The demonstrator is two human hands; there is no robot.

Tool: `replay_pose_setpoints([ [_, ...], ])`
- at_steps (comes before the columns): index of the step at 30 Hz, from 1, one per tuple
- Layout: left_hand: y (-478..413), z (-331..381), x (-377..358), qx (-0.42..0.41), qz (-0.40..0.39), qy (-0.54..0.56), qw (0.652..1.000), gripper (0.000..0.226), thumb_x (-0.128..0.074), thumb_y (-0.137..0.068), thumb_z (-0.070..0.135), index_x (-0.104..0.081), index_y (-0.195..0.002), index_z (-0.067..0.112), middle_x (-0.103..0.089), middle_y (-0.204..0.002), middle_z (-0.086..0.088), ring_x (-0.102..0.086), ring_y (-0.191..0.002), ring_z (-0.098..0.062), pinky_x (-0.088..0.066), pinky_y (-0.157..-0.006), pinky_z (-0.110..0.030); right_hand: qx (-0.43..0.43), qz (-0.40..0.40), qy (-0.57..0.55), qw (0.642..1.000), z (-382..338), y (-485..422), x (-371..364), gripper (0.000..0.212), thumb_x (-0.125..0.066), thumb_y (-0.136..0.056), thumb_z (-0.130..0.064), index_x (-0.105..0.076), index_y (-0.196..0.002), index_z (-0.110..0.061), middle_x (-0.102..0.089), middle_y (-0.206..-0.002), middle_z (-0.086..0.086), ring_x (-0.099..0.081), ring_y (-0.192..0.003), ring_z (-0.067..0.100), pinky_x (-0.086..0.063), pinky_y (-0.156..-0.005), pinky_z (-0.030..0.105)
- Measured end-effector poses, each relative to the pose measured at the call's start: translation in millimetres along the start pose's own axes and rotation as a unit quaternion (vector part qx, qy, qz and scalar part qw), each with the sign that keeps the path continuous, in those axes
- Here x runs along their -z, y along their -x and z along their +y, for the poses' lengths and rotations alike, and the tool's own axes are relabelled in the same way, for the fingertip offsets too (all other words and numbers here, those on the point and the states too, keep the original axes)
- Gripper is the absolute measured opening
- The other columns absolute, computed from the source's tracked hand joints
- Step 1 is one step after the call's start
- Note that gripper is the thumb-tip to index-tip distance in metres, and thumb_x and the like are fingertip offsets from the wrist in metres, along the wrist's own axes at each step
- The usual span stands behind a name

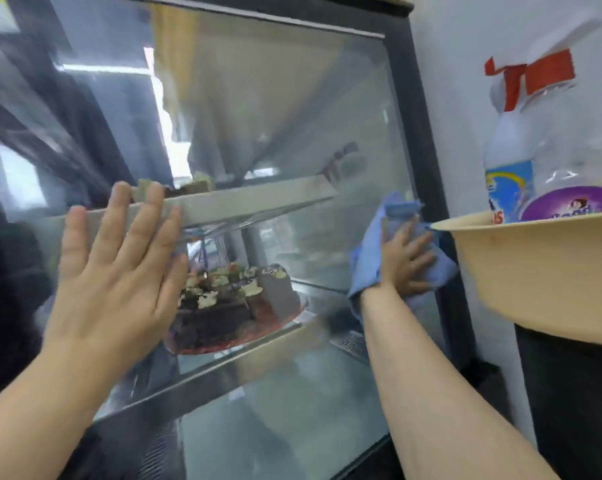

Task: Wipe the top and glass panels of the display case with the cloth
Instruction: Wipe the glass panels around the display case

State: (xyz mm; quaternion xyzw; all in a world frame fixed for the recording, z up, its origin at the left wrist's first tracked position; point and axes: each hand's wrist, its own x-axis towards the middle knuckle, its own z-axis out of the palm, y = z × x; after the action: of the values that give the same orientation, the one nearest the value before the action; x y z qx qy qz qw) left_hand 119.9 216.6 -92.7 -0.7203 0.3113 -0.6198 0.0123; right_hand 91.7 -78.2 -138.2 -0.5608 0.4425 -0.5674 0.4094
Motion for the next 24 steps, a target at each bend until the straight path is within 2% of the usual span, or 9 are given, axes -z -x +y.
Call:
replay_pose_setpoints([
  [2,4.3,-8.4,-0.9,0.012,0.007,-0.015,1.0,0.057,-0.019,-0.098,0.034,-0.025,-0.147,0.006,-0.021,-0.157,-0.01,-0.013,-0.145,-0.034,-0.015,-0.109,-0.065,0.212,-0.044,0.036,0.976,-53.5,31.7,-2.4,0.073,-0.008,-0.088,-0.069,-0.043,-0.141,-0.032,-0.041,-0.148,0.006,-0.037,-0.136,0.035,-0.025,-0.096,0.075],
  [5,14.1,-9.2,-1.0,0.005,0.011,-0.059,0.998,0.057,-0.02,-0.097,0.033,-0.024,-0.148,0.006,-0.019,-0.157,-0.011,-0.013,-0.145,-0.034,-0.011,-0.113,-0.061,0.434,-0.094,0.06,0.894,-53.1,88.2,-5.2,0.074,-0.009,-0.078,-0.076,0.002,-0.146,-0.048,0.003,-0.16,-0.01,0.006,-0.147,0.024,0.006,-0.109,0.063],
  [6,14.4,-7.7,1.4,0.009,0.009,-0.066,0.998,0.058,-0.021,-0.097,0.034,-0.024,-0.148,0.007,-0.018,-0.158,-0.01,-0.011,-0.145,-0.033,-0.007,-0.115,-0.058,0.45,-0.115,0.069,0.883,-32.0,90.0,-2.6,0.076,-0.007,-0.075,-0.079,0.011,-0.143,-0.05,0.01,-0.159,-0.012,0.011,-0.146,0.023,0.008,-0.109,0.062],
  [8,11.9,-6.0,8.2,0.015,-0.003,-0.07,0.997,0.058,-0.017,-0.098,0.037,-0.023,-0.149,0.01,-0.015,-0.158,-0.008,-0.008,-0.146,-0.029,0.001,-0.118,-0.05,0.361,-0.109,0.067,0.924,-19.3,70.8,2.6,0.084,-0.004,-0.067,-0.087,0.014,-0.141,-0.051,0.013,-0.159,-0.01,0.012,-0.146,0.025,0.003,-0.11,0.066],
  [10,12.0,-9.3,15.7,0.016,0.011,-0.054,0.998,0.057,-0.011,-0.099,0.04,-0.022,-0.149,0.015,-0.014,-0.158,-0.006,-0.007,-0.146,-0.023,0.002,-0.118,-0.043,0.228,-0.125,0.012,0.966,-54.8,51.7,5.8,0.096,-0.003,-0.059,-0.093,0.009,-0.145,-0.049,0.013,-0.16,-0.006,0.014,-0.146,0.028,-0.001,-0.108,0.07],
  [12,14.5,-27.5,31.0,0.06,0.035,-0.035,0.997,0.055,-0.015,-0.098,0.039,-0.022,-0.149,0.019,-0.016,-0.158,-0.003,-0.011,-0.145,-0.02,-0.004,-0.117,-0.041,0.227,-0.133,-0.005,0.965,-99.6,65.7,3.7,0.097,-0.005,-0.06,-0.09,0.005,-0.147,-0.046,0.015,-0.159,-0.003,0.018,-0.145,0.03,0.0,-0.106,0.071],
  [16,36.8,-97.8,63.0,0.163,0.042,-0.044,0.985,0.057,-0.019,-0.096,0.036,-0.027,-0.147,0.01,-0.02,-0.156,-0.01,-0.015,-0.144,-0.032,-0.011,-0.113,-0.054,0.541,-0.098,-0.008,0.835,-116.7,183.2,-2.6,0.074,-0.018,-0.083,-0.075,-0.006,-0.148,-0.044,0.006,-0.161,-0.003,0.011,-0.146,0.032,0.007,-0.105,0.071],
  [19,52.3,-115.1,56.8,0.171,-0.005,-0.052,0.984,0.059,-0.013,-0.097,0.036,-0.018,-0.149,0.01,-0.013,-0.158,-0.012,-0.01,-0.145,-0.033,-0.009,-0.114,-0.054,0.663,-0.094,0.007,0.743,-73.0,180.7,-4.6,0.063,-0.029,-0.087,-0.065,-0.023,-0.145,-0.042,-0.014,-0.159,-0.005,-0.018,-0.145,0.028,-0.011,-0.104,0.072],
  [24,55.8,-111.5,53.5,0.177,0.014,-0.028,0.984,0.058,-0.012,-0.096,0.04,-0.01,-0.15,0.021,-0.002,-0.16,0.004,0.01,-0.146,-0.016,0.012,-0.116,-0.04,0.361,-0.094,0.006,0.928,-126.4,104.9,0.1,0.067,-0.01,-0.089,-0.068,0.001,-0.149,-0.039,0.005,-0.161,-0.004,0.009,-0.146,0.027,-0.001,-0.109,0.068],
])
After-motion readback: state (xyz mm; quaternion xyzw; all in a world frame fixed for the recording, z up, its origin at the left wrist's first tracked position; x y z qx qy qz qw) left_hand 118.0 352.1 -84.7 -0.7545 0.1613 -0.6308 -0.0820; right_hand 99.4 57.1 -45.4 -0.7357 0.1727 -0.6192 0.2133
